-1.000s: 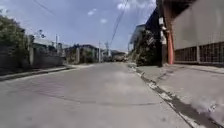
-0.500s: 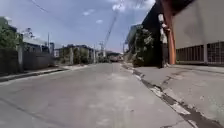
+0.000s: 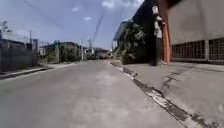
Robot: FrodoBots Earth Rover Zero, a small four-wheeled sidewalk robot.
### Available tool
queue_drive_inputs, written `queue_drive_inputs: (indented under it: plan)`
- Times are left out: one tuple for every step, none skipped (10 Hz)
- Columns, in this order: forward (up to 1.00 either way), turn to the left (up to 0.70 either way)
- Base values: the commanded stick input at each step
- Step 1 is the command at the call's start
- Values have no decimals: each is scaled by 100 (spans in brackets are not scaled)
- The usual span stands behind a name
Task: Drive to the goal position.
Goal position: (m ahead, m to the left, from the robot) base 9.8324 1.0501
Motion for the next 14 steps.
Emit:
queue_drive_inputs:
  plan:
    - [100,0]
    - [100,0]
    - [100,0]
    - [100,0]
    - [100,0]
    - [100,0]
    - [100,0]
    - [100,0]
    - [100,0]
    - [100,0]
    - [100,0]
    - [100,0]
    - [100,0]
    - [100,0]
